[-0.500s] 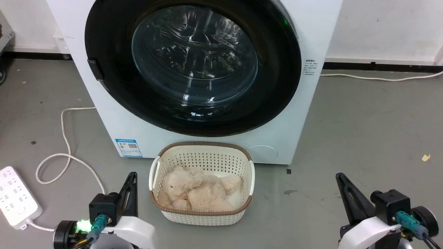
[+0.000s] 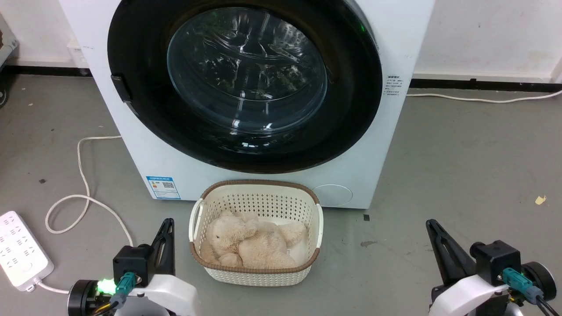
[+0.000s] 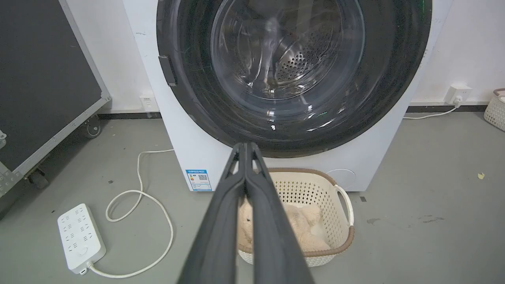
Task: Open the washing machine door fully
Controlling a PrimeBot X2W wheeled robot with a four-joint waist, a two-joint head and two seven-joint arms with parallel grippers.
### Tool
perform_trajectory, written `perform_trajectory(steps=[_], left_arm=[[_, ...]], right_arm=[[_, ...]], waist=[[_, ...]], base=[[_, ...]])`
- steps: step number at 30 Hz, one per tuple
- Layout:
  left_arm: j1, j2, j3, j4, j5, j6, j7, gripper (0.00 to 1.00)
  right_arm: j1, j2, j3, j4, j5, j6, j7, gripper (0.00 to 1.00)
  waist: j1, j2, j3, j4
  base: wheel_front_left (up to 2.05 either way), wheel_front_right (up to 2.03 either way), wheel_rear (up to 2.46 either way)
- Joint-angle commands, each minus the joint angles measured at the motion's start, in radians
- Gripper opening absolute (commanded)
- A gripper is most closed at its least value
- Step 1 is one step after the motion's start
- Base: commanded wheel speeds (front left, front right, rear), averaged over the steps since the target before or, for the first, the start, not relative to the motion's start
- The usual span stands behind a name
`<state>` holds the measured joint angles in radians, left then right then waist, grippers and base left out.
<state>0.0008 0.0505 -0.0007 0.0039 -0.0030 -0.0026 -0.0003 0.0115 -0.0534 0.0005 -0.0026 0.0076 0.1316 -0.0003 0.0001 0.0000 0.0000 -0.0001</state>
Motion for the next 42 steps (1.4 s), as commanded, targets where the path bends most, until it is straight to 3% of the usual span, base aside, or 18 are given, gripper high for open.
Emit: perform_trajectory(steps=[1,23,24,42], left_arm=[[-0.001,0.000,0.001,-0.004,0.003,0.003,0.000,0.00],[-0.001,0.000,0.001,-0.004,0.003,0.003,0.000,0.00],[0.000,0.000,0.000,0.000,0.000,0.000,0.000,1.00],[-0.004,0.000,-0.015,-0.006,-0.006,0.007,-0.030,1.00]], right_arm=[[-0.011,0.003,0.000,0.003,-0.008,-0.001,0.000,0.00],[-0.011,0.003,0.000,0.003,-0.008,-0.001,0.000,0.00],[0.000,0.000,0.000,0.000,0.000,0.000,0.000,1.00],[-0.006,0.000,-0.014,-0.005,0.021,0.000,-0.030,1.00]], waist=[[-0.0001,0.0000,0.000,0.000],[-0.0001,0.0000,0.000,0.000],[0.0000,0.0000,0.000,0.000],[0.0000,0.0000,0.018,0.002]], base=[[0.00,0.00,0.00],[0.00,0.00,0.00],[0.00,0.00,0.00],[0.00,0.00,0.00]])
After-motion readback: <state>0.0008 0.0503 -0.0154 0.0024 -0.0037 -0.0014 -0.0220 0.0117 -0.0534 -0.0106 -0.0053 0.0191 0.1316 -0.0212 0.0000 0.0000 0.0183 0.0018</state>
